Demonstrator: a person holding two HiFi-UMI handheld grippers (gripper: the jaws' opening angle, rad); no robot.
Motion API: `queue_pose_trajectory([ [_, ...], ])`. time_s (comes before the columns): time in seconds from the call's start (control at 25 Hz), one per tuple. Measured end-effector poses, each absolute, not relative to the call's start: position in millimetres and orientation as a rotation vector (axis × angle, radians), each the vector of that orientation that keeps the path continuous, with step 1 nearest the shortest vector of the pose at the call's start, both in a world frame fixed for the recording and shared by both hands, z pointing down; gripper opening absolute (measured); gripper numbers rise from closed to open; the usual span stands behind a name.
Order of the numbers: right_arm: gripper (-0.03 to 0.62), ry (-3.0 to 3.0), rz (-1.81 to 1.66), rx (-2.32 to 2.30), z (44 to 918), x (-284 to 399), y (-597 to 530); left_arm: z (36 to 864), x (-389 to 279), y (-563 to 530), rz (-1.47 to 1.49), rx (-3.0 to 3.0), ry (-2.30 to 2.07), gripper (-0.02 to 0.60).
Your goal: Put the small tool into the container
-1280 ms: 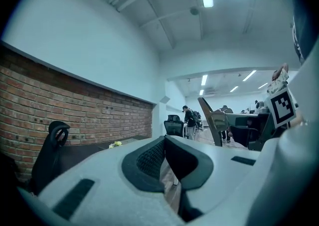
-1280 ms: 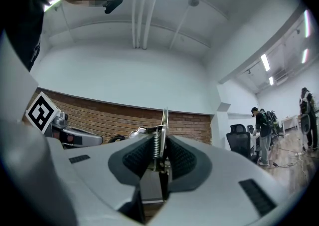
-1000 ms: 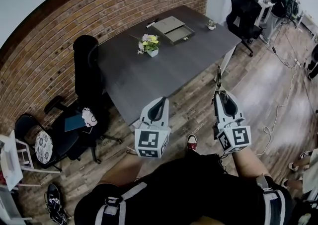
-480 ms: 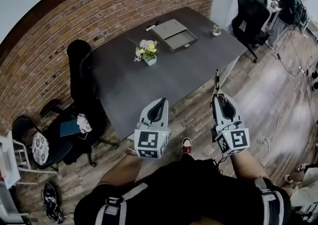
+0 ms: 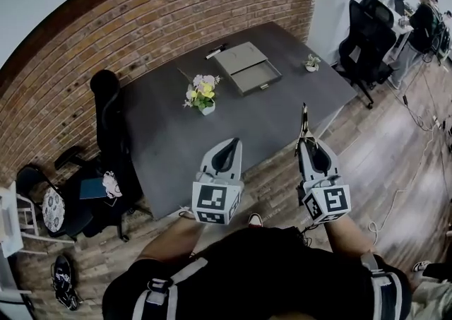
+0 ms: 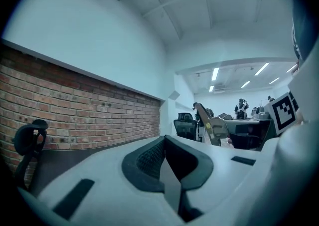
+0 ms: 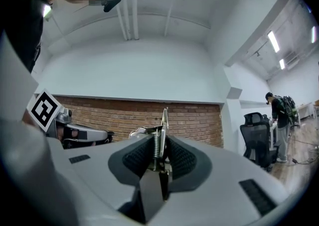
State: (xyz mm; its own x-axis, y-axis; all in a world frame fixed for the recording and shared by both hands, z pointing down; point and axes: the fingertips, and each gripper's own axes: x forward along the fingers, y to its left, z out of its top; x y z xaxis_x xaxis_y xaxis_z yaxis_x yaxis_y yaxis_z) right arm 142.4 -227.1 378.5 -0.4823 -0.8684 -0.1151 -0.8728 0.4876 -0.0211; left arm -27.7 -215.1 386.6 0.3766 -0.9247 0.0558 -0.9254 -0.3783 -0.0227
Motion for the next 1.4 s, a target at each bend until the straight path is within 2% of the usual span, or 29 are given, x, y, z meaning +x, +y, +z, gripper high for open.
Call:
queue_pose_trajectory([
  [0.76,0.083,2.699,0.032,-1.353,375.9,147.8,-302.8,380.1,-0.8,-275.7,0.107,2.537,-1.842,0.009],
  [1.4,0.083,2.696,0.014,-1.412,389.4,115.7,-342.5,387.6,-35.1,-325.0,0.110,2.556,-1.793,0.009],
])
